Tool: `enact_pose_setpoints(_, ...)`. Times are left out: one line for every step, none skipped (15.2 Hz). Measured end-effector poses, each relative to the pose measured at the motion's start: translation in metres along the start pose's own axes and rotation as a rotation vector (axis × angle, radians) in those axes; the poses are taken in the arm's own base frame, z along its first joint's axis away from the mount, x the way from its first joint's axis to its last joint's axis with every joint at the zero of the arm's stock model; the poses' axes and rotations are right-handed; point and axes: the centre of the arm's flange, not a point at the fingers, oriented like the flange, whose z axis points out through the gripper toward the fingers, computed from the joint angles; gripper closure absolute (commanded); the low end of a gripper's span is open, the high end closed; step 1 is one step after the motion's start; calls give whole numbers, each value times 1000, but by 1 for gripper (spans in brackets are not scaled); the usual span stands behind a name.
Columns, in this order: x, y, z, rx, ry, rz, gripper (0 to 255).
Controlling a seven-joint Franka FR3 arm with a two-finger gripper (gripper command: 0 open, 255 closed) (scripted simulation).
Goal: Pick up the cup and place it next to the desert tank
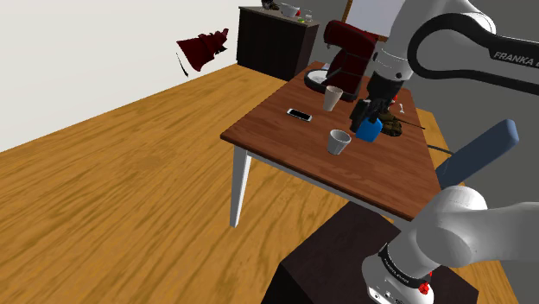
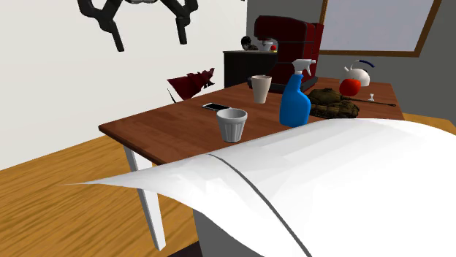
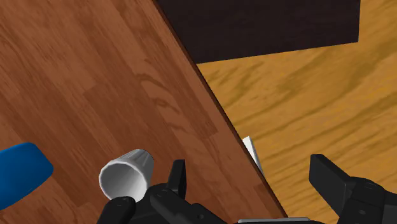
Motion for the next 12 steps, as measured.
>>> enact_pose_setpoints(0, 0, 0, 0, 0, 0, 0)
enact_pose_setpoints(1, 2, 6, -2, 0, -6, 0)
enact_pose_setpoints(8, 9, 13, -5, -1, -15, 0)
enact_pose_setpoints(11, 16, 19, -9, -1, -26, 0)
enact_pose_setpoints(14, 23, 28, -13, -1, -38, 0)
enact_pose_setpoints(20, 28, 38, -18, -2, -51, 0)
enact_pose_setpoints(26, 32, 47, -22, -2, -64, 0)
enact_pose_setpoints(33, 38, 56, -26, -2, -76, 0)
enact_pose_setpoints(39, 44, 65, -30, -2, -89, 0)
enact_pose_setpoints(44, 52, 76, -34, -2, -102, 0)
enact_pose_setpoints(51, 58, 86, -39, -2, -115, 0)
enact_pose_setpoints(56, 65, 97, -44, -3, -129, 0)
